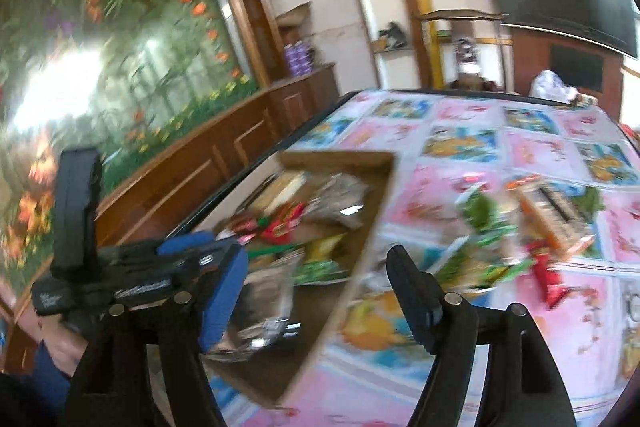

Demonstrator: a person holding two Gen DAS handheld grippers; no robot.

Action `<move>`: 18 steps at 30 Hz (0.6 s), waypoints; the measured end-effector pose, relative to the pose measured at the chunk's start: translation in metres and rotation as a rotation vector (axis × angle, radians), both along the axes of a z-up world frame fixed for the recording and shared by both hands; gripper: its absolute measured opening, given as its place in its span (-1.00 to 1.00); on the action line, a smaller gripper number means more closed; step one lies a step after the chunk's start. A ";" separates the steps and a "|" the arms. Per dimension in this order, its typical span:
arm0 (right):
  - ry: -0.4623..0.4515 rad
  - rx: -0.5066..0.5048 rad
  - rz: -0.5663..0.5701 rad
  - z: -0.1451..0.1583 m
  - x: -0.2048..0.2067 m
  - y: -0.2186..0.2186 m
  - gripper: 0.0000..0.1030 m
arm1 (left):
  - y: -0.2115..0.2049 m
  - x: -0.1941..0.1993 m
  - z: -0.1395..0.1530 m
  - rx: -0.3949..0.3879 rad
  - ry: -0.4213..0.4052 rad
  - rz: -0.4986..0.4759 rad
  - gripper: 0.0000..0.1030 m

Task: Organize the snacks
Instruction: 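Release the red-and-white packet with the left tool while the right releases the foil bag, then move both tools back over the snack pile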

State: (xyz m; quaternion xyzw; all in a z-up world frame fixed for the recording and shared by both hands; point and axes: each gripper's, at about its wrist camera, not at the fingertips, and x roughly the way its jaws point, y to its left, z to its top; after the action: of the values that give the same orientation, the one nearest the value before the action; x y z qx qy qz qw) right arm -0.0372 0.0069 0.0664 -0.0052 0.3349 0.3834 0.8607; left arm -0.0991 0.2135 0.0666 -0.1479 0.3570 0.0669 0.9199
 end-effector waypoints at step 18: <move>0.199 0.127 -0.390 -0.032 0.096 -0.142 0.49 | -0.092 0.051 0.022 0.035 0.052 -0.157 0.11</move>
State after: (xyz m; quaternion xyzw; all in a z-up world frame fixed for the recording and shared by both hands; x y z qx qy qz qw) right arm 0.0585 -0.1355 0.0344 0.1516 0.3881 0.2288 0.8798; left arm -0.0477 0.1216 0.0890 -0.1014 0.3899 0.0047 0.9153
